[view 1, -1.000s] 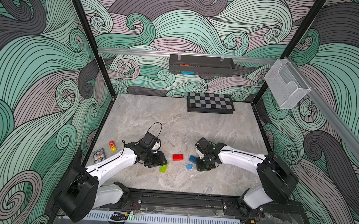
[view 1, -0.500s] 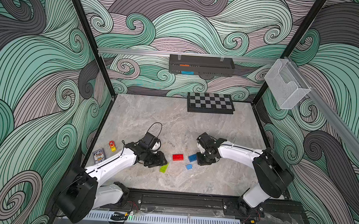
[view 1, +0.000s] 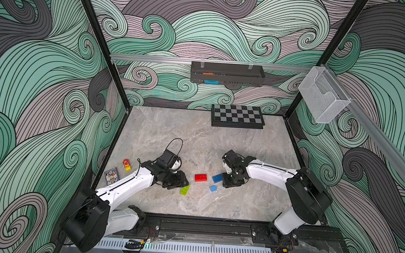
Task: Assemble the number 5 with lego
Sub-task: Pick up the lego brick from the center of the board.
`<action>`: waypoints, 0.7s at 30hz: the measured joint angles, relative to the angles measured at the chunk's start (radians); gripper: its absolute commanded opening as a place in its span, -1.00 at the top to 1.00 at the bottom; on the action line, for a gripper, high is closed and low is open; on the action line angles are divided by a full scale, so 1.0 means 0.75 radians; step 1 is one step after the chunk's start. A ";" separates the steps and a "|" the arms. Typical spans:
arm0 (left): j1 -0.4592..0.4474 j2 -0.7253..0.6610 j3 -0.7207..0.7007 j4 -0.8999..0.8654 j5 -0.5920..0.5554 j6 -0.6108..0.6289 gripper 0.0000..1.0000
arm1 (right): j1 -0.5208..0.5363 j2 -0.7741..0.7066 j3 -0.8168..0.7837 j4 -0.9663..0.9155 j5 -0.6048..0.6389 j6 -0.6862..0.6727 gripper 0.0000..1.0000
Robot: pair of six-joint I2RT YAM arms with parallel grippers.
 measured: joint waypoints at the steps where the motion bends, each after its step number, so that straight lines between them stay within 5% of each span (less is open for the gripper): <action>1: 0.000 0.000 0.000 0.000 0.000 0.000 0.01 | 0.000 0.000 0.002 -0.005 0.001 -0.001 0.26; 21: 0.000 0.001 0.000 0.000 -0.001 0.001 0.01 | 0.009 0.072 0.093 -0.025 0.002 -0.031 0.51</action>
